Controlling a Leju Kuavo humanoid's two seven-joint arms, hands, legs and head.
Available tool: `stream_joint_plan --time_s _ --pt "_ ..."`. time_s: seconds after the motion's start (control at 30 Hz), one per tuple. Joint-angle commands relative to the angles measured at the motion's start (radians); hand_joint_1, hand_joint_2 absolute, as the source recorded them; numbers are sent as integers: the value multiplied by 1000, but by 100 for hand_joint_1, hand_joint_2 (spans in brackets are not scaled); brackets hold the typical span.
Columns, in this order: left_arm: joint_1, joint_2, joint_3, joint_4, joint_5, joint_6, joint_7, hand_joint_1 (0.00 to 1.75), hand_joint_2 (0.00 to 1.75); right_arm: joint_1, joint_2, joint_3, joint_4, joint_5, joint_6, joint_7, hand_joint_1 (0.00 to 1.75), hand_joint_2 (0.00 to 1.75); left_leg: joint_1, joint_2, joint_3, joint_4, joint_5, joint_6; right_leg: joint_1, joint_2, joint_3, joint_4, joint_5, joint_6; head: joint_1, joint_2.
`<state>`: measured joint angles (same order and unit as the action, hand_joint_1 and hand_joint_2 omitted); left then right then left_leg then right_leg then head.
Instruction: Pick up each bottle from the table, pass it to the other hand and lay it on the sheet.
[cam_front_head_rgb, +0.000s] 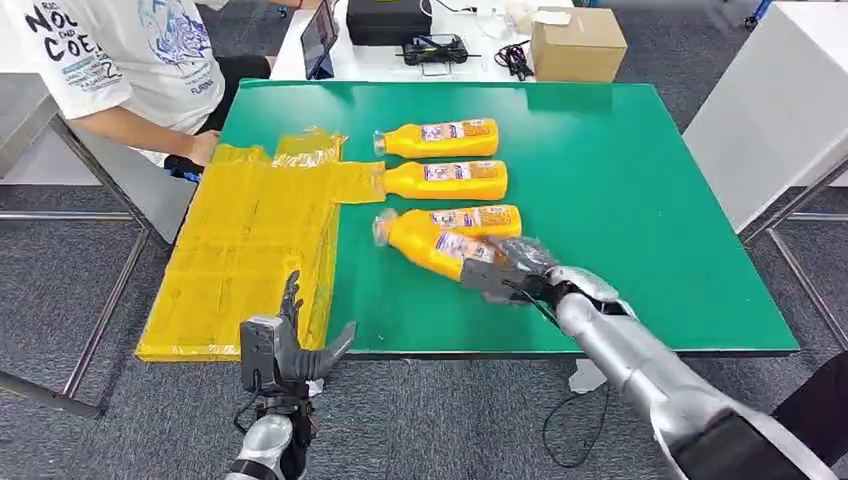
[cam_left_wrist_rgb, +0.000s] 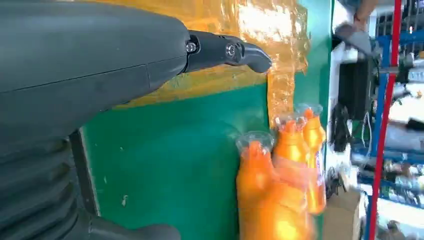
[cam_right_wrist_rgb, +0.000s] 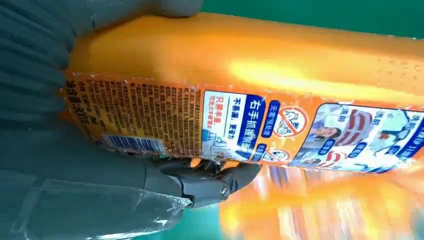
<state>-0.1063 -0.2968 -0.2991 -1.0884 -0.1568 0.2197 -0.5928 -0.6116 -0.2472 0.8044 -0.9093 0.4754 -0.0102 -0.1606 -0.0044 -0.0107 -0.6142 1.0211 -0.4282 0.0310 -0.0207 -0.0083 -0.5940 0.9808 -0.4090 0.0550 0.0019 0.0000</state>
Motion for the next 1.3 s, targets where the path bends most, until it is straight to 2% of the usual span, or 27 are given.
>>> stream_joint_plan --time_s 0.03,0.07,0.17,0.2,0.23,0.4,0.5,0.53,0.57,0.67,0.8,0.9,0.97,1.0,1.07,1.13,1.17,1.3 --pt "41 8 38 -64 -16 -2 8 0 175 347 102 -329 -482 136 -218 -132 175 175 3 3 8 -1 -5 -4 3 3 7 -1 -4 -5 -1 0" --pt "50 10 41 -81 -16 -2 9 0 175 405 136 -367 -563 179 -282 -150 175 175 2 2 1 -1 -2 -2 2 2 1 -1 -1 -2 0 0" --pt "67 12 47 -115 -3 -3 14 0 175 506 201 -423 -692 231 -416 -190 175 175 2 0 -1 -1 -2 -2 2 0 -1 0 -2 -2 1 0" --pt "69 13 46 -118 -2 -3 15 0 175 513 202 -424 -698 232 -419 -191 175 175 3 2 6 0 -6 -4 3 2 5 0 -5 -5 0 0" --pt "69 13 46 -118 -2 -3 15 0 175 513 202 -424 -698 232 -419 -191 175 175 2 1 0 -1 -3 -3 2 1 0 0 -3 -3 1 0" --pt "80 24 40 -154 73 -68 25 0 175 579 248 -491 -707 200 -505 -270 175 175 2 1 1 -1 -3 -2 2 0 1 -1 -3 -4 0 0" --pt "89 41 20 -190 148 -157 46 0 175 616 274 -529 -661 167 -505 -308 175 175 4 2 7 -1 -5 -4 4 1 8 -2 -4 -6 1 0" --pt "89 54 3 -205 195 -220 58 0 175 633 298 -550 -624 132 -504 -350 175 175 3 1 4 -1 -3 -3 2 0 4 -2 -3 -5 0 0" --pt "90 55 1 -211 196 -221 58 0 175 636 301 -550 -612 129 -503 -361 175 175 2 -1 2 -2 -2 -3 2 -2 3 -2 -3 -4 1 0" --pt "90 55 1 -211 196 -221 58 0 175 636 301 -550 -612 129 -503 -361 175 175 2 2 4 -2 -3 -3 2 1 3 -2 -3 -5 0 0" --pt "87 88 -36 -250 302 -374 70 0 175 647 351 -570 -516 60 -439 -428 175 175 2 3 3 -2 -2 -3 2 2 2 -2 -2 -4 0 0" --pt "87 88 -37 -257 304 -376 72 0 175 649 360 -567 -498 59 -442 -443 175 175 2 3 1 -2 -2 -2 2 1 0 -2 -1 -3 1 0" --pt "87 88 -37 -257 304 -376 72 0 175 649 360 -567 -498 59 -442 -443 175 175 2 5 6 -3 -3 -4 2 3 5 -3 -2 -5 1 0" --pt "84 93 -44 -257 320 -401 75 0 175 648 367 -571 -490 37 -418 -451 175 175 1 3 1 -2 -2 -2 1 2 0 -2 -1 -3 1 0" --pt "77 96 -49 -255 337 -426 81 0 175 647 384 -552 -448 32 -394 -467 175 175 2 3 2 -2 -2 -2 1 1 0 -2 -1 -3 1 0" --pt "69 93 -53 -249 334 -427 81 0 175 639 393 -524 -404 47 -392 -487 175 175 3 4 8 -3 -4 -4 3 3 6 -3 -3 -6 1 0" --pt "64 91 -54 -243 333 -426 83 0 175 633 404 -511 -384 48 -392 -491 175 175 2 4 3 -2 -2 -3 2 3 2 -2 -1 -4 1 0" --pt "57 85 -57 -223 331 -424 85 0 175 614 413 -471 -362 56 -387 -493 175 175 2 4 2 -2 -2 -3 2 3 1 -2 -1 -4 1 0"
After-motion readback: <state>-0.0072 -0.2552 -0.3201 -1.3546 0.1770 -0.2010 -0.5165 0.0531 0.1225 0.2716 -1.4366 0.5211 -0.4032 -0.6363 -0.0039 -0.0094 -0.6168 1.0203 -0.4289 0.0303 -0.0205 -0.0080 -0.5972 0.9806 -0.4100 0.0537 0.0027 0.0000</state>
